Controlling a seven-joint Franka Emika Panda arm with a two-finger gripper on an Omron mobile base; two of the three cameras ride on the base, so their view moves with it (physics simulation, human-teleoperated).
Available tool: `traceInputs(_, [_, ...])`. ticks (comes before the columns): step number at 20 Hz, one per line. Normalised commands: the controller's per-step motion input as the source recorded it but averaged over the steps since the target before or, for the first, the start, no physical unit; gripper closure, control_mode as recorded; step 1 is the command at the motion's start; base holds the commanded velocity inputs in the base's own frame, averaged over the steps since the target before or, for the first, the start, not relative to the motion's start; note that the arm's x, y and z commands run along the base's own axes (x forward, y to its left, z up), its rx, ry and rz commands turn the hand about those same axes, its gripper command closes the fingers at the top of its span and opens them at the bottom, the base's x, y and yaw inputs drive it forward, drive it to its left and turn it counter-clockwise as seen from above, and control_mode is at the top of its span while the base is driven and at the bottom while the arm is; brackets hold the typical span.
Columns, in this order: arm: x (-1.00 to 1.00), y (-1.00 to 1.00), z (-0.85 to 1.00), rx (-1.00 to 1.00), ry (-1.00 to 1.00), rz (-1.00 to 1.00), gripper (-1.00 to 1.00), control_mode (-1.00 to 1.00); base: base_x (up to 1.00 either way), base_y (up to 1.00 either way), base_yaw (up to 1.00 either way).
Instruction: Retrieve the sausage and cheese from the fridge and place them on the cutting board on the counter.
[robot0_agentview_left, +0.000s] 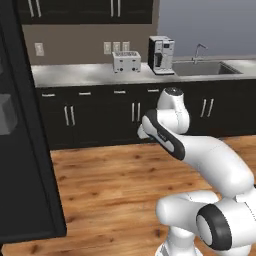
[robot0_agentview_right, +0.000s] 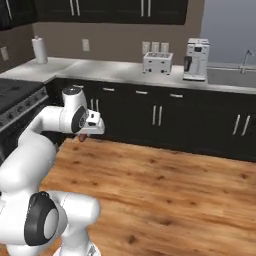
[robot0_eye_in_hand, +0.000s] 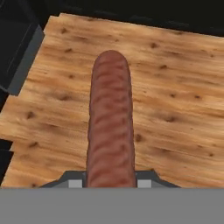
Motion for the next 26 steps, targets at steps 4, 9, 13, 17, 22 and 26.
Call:
traceInputs(4, [0.00, 0.00, 0.00, 0.00, 0.00, 0.00, 1.00, 1.00, 0.18, 0.00, -0.83])
traceInputs(9, [0.00, 0.00, 0.00, 0.00, 0.00, 0.00, 1.00, 1.00, 0.26, -0.04, -0.75])
traceInputs(13, [0.00, 0.00, 0.00, 0.00, 0.00, 0.00, 1.00, 1.00, 0.28, -0.21, -0.70])
traceInputs(17, [0.00, 0.00, 0.00, 0.00, 0.00, 0.00, 1.00, 1.00, 0.41, -0.19, -0.66])
traceInputs(22, [0.00, 0.00, 0.00, 0.00, 0.00, 0.00, 1.00, 1.00, 0.62, -0.07, -0.61])
traceInputs(26, [0.00, 0.00, 0.00, 0.00, 0.00, 0.00, 1.00, 1.00, 0.82, 0.00, -0.57])
